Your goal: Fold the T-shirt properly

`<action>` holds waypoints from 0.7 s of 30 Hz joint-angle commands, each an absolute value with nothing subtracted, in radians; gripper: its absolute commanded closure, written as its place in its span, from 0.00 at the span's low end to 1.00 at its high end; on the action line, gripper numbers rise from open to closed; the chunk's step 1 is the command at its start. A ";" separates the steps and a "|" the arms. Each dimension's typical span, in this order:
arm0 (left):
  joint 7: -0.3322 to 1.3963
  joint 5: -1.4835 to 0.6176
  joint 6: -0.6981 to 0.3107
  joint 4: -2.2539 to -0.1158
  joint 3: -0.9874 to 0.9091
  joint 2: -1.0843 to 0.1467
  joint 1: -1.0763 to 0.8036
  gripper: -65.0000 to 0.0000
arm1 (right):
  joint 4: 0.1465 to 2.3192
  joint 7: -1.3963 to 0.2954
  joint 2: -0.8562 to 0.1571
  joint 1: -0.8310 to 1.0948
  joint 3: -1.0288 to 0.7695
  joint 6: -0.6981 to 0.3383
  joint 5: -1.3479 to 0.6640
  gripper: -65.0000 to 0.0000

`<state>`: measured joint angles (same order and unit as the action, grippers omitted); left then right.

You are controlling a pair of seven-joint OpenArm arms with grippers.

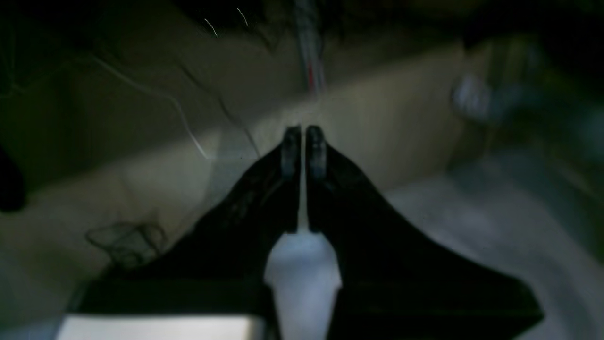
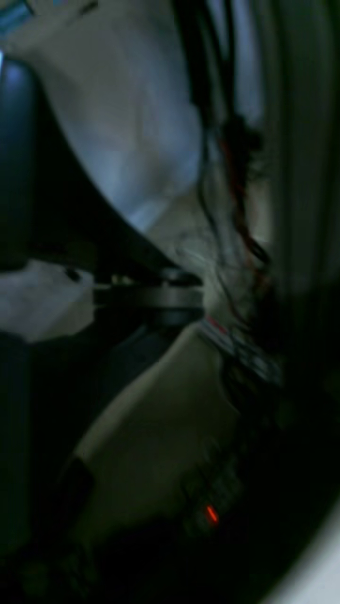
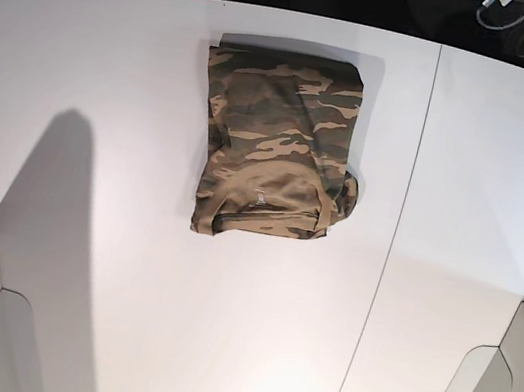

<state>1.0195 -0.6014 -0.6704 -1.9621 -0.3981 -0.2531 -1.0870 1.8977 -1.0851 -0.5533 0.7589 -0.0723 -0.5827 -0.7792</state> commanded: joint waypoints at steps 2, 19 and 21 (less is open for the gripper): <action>1.002 -0.580 -0.633 -1.888 -0.324 -0.302 -1.092 0.96 | 1.855 -1.081 -0.564 0.790 -0.070 -0.587 -0.793 1.00; 0.863 -0.294 -0.352 -1.083 0.173 -0.279 -0.586 0.96 | 1.114 -1.070 -0.479 0.539 0.146 -0.385 -0.563 1.00; 0.863 -0.294 -0.352 -1.026 0.174 -0.248 -0.538 0.96 | 1.065 -1.069 -0.461 0.495 0.145 -0.385 -0.564 1.00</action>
